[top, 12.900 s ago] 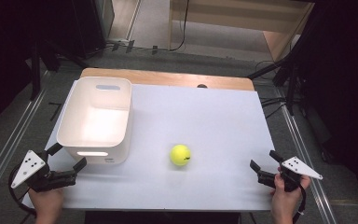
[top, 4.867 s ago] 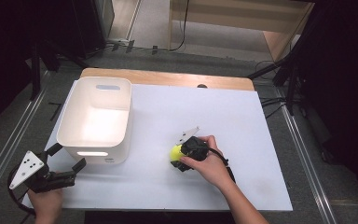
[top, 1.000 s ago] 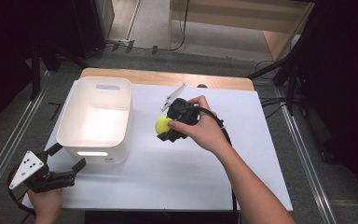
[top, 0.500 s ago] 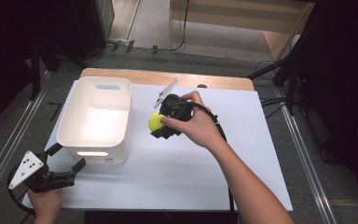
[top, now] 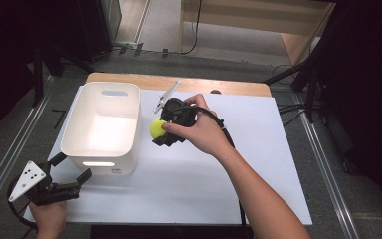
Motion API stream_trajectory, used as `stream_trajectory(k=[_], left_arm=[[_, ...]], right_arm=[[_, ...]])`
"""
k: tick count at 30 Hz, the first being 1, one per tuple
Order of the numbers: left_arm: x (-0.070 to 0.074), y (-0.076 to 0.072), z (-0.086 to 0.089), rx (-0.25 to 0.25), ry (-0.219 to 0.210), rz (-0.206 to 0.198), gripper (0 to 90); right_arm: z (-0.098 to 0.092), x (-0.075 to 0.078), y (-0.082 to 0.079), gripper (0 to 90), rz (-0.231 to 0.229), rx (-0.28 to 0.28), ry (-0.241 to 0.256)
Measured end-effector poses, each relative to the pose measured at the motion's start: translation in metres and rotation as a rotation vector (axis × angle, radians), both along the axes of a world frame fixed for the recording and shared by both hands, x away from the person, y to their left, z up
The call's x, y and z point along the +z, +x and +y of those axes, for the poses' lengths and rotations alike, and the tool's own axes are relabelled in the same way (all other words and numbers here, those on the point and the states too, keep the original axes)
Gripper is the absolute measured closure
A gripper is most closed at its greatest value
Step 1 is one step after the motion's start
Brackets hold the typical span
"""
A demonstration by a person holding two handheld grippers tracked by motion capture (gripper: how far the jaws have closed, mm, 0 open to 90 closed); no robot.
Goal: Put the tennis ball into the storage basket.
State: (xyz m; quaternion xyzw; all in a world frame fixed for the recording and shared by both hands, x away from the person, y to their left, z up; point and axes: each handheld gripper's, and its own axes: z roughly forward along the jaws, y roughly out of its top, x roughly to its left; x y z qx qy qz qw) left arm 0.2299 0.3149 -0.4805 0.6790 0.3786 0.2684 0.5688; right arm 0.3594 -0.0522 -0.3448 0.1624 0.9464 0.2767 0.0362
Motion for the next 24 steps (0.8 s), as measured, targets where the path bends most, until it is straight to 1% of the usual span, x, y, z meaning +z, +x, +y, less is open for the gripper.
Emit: stream_trajectory(k=[4,5,6,8,9,10,13,17,18,20,21,22,24], left_arm=[[0.000,0.000,0.000,-0.001,0.001,0.001,0.0],[0.000,0.000,0.000,-0.001,-0.001,0.001,0.0],[0.000,0.000,0.000,-0.002,-0.001,0.001,0.0],[0.000,0.000,0.000,-0.002,0.000,0.001,0.0],[0.000,0.000,0.000,-0.002,-0.002,0.001,0.0],[0.000,0.000,0.000,-0.002,-0.002,0.001,0.0],[0.000,0.000,0.000,-0.002,-0.002,0.001,0.0],[0.000,0.000,0.000,-0.002,-0.002,0.001,0.0],[0.000,0.000,0.000,-0.003,-0.003,0.001,0.0],[0.000,0.000,0.000,-0.002,-0.004,0.000,0.0],[0.000,0.000,0.000,-0.002,-0.004,0.000,0.0],[0.000,0.000,0.000,-0.002,-0.004,0.001,0.0],[0.000,0.000,0.000,-0.002,-0.004,0.001,0.0]], right_arm=[[0.005,0.002,0.000,23.4,0.001,0.009,0.010],[0.007,0.003,0.001,23.4,-0.006,0.012,0.002],[0.008,0.003,0.001,23.4,-0.004,0.017,0.011],[0.010,0.004,0.001,23.4,-0.002,0.013,0.006],[0.011,0.003,0.001,23.4,-0.004,0.022,0.007],[0.013,0.004,0.001,23.4,-0.004,0.016,0.004],[0.016,0.004,0.001,23.4,-0.002,0.026,0.015],[0.021,0.004,0.001,23.4,-0.003,0.031,0.010],[0.021,0.004,0.001,23.4,0.003,0.032,0.011],[0.024,0.004,0.002,23.4,-0.006,0.043,0.014],[0.025,0.005,0.001,23.4,0.003,0.041,0.014],[0.026,0.005,0.002,23.4,-0.004,0.046,0.012],[0.029,0.005,0.001,23.4,0.001,0.048,0.015]])
